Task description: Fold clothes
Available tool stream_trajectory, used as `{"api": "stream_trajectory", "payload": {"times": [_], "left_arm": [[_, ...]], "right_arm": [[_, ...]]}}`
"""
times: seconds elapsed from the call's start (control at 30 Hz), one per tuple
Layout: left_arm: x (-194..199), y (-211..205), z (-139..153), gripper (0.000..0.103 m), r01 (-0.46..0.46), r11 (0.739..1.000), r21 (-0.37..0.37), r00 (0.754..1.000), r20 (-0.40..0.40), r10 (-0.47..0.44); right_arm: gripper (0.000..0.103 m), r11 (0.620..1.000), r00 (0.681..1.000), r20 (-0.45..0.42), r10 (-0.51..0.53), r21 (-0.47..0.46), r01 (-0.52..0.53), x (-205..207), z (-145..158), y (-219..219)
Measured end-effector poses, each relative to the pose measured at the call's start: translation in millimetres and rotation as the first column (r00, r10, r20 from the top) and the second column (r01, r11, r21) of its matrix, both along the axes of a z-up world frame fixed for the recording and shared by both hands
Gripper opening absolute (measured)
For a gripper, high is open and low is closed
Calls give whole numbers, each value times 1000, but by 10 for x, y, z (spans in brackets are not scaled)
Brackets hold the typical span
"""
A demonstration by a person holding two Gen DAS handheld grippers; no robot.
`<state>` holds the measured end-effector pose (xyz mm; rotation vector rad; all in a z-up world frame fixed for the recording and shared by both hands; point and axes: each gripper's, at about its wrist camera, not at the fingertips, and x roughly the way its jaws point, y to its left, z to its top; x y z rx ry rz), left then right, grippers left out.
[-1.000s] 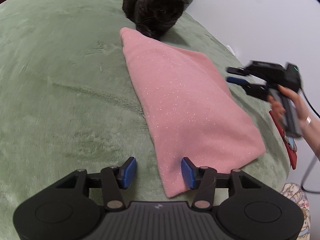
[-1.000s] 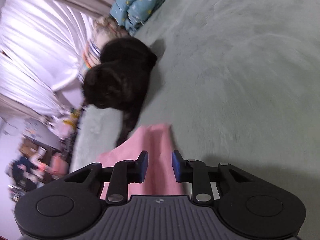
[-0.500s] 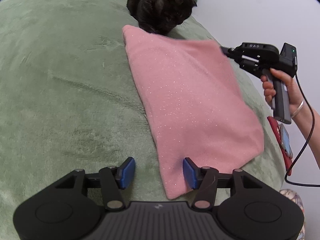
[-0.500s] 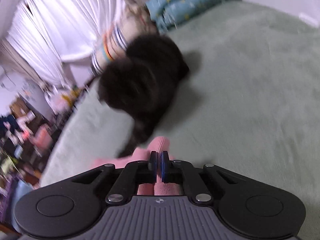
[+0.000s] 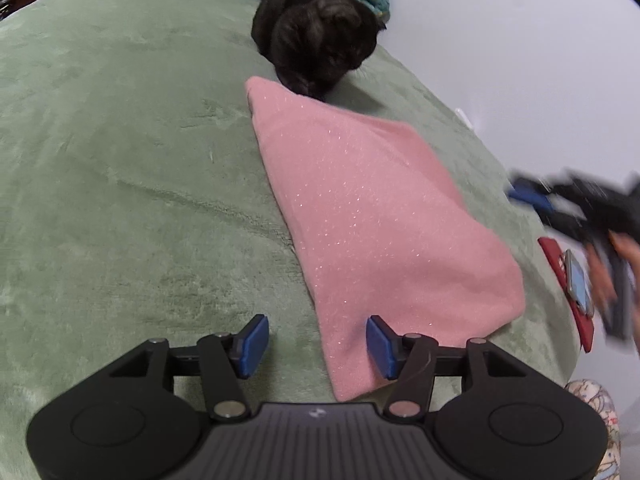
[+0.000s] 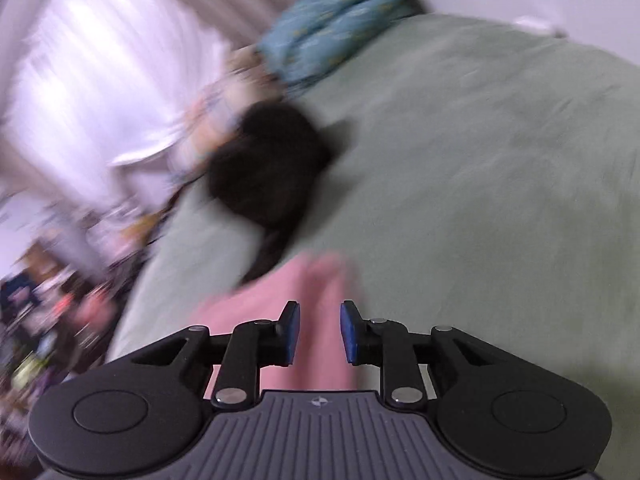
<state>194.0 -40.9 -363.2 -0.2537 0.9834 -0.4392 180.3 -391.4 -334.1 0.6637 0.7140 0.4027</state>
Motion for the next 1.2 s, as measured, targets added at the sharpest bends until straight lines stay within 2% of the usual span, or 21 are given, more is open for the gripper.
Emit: {"api": "stream_trajectory", "payload": {"times": [0.13, 0.17, 0.2, 0.23, 0.27, 0.3, 0.37, 0.43, 0.47, 0.5, 0.57, 0.67, 0.73, 0.87, 0.9, 0.97, 1.03, 1.07, 1.13, 1.17, 1.2], "left_arm": [[-65, -67, -136, 57, -19, 1000, 14, 1000, 23, 18], [-93, -64, -179, 58, -28, 1000, 8, 999, 32, 28], [-110, -55, -189, 58, -33, 999, 2, 999, 41, 32], [-133, -47, -195, 58, -34, 999, -2, 998, 49, 34], [-158, -49, -195, 58, -31, 1000, 1, 998, 56, 31], [-172, -55, -187, 58, -27, 1000, 9, 998, 60, 26], [-223, -70, -140, 58, -14, 999, 39, 998, 62, 11], [-254, -65, -102, 58, -19, 999, 46, 998, 55, 17], [-298, -55, -57, 58, -36, 998, 46, 998, 49, 33], [-334, -50, -22, 58, -51, 998, 48, 998, 50, 48], [-413, -92, 60, 60, -90, 992, 89, 994, 71, 84], [-461, -208, 118, 66, -114, 981, 155, 992, 80, 102], [-490, -286, 140, 69, -123, 973, 196, 990, 93, 107], [-500, -370, 159, 70, -130, 966, 226, 990, 87, 112], [-508, -375, 169, 70, -133, 965, 225, 990, 86, 116], [-482, -392, 164, 70, -135, 964, 227, 989, 87, 118], [-449, -418, 145, 71, -133, 963, 236, 990, 80, 117], [-440, -423, 135, 71, -133, 962, 239, 990, 75, 118], [-433, -415, 106, 71, -133, 962, 237, 991, 61, 122], [-437, -392, 85, 71, -135, 964, 230, 991, 51, 127], [-452, -347, 68, 71, -139, 966, 218, 990, 42, 133]], "right_arm": [[37, 999, 999, -3, -34, 31, 35, -436, -233, 365], [37, 995, 994, -52, -98, 9, 99, -481, -386, 381], [27, 987, 982, -100, -161, -14, 161, -526, -540, 396], [19, 979, 971, -142, -190, 48, 199, -567, -725, 312], [2, 974, 968, -148, -203, 70, 215, -585, -763, 280], [0, 960, 954, -194, -229, 117, 254, -647, -851, 160], [0, 955, 949, -203, -240, 123, 268, -726, -803, 82], [12, 956, 945, -194, -262, 77, 281, -772, -684, 95], [43, 956, 944, -157, -290, -8, 292, -844, -443, 174], [60, 955, 947, -125, -298, -30, 296, -883, -349, 234], [60, 962, 967, -6, -256, -105, 253, -973, -52, 507], [58, 955, 982, 39, -182, -232, 186, -919, 25, 882], [58, 923, 983, 59, -174, -337, 184, -871, 55, 1133], [58, 823, 982, 67, -174, -538, 183, -832, -45, 1501], [58, 766, 987, 49, -150, -626, 147, -804, -101, 1629], [60, 732, 990, 28, -136, -670, 120, -811, -164, 1688], [69, 685, 991, 24, -135, -720, 111, -882, -269, 1725], [77, 685, 990, 20, -139, -720, 111, -884, -284, 1748], [82, 680, 987, -5, -159, -725, 105, -936, -353, 1699], [83, 703, 984, -67, -167, -708, 71, -967, -434, 1611], [83, 710, 986, -45, -159, -699, 82, -1008, -433, 1585]]}}
